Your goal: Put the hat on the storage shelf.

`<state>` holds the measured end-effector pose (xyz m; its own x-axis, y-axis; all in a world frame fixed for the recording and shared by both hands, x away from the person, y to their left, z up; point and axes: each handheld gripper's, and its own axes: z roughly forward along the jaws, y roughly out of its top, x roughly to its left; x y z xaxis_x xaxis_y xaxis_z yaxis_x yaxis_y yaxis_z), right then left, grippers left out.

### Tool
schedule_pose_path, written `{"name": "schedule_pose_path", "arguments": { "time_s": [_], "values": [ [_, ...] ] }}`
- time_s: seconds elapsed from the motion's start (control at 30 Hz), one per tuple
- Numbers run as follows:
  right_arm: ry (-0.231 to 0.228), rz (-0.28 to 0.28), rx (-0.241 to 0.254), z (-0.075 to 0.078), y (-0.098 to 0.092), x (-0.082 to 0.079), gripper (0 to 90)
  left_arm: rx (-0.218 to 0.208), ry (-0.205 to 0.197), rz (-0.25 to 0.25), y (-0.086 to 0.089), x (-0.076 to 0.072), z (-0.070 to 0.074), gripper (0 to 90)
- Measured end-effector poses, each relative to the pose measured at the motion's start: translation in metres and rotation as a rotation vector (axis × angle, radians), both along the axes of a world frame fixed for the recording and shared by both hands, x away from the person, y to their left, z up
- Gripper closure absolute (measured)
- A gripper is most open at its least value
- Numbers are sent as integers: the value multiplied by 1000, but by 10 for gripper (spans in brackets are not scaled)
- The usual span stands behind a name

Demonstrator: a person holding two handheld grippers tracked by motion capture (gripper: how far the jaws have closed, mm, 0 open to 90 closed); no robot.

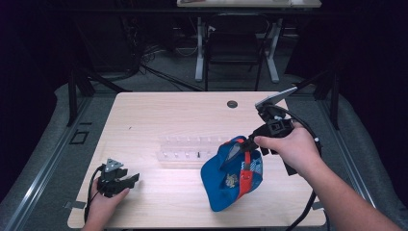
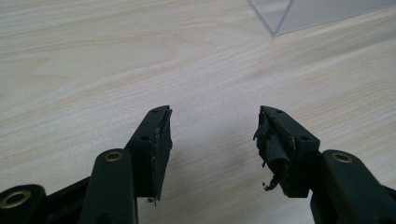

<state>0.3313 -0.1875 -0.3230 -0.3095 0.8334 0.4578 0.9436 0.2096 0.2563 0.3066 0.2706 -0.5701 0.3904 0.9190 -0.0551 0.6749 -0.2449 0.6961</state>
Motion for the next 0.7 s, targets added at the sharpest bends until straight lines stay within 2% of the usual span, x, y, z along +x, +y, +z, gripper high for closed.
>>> {"name": "schedule_pose_path", "arguments": {
  "time_s": [0.1,0.33,0.4,0.43,0.5,0.53,0.57,0.63,0.7],
  "values": [
    [-1,0,19,8,0,0,777,1,1,-2,0,0,0,450],
    [11,-19,72,12,-5,2,777,1,1,0,0,0,0,450],
    [6,-34,108,14,-9,4,777,2,1,-1,-1,0,0,450],
    [5,-48,145,15,-12,6,777,1,2,0,-1,0,-1,450],
    [0,-50,160,15,-14,7,777,1,1,0,-1,0,-1,450],
    [-4,-56,193,15,-16,9,777,1,1,1,-1,0,-1,450],
    [-7,-75,246,16,-18,11,777,1,1,1,-1,0,0,450],
    [-13,-79,283,16,-19,13,777,1,1,1,-1,1,-1,450],
    [-11,-73,294,16,-19,14,777,1,1,0,-1,1,-1,450]
  ]
}}
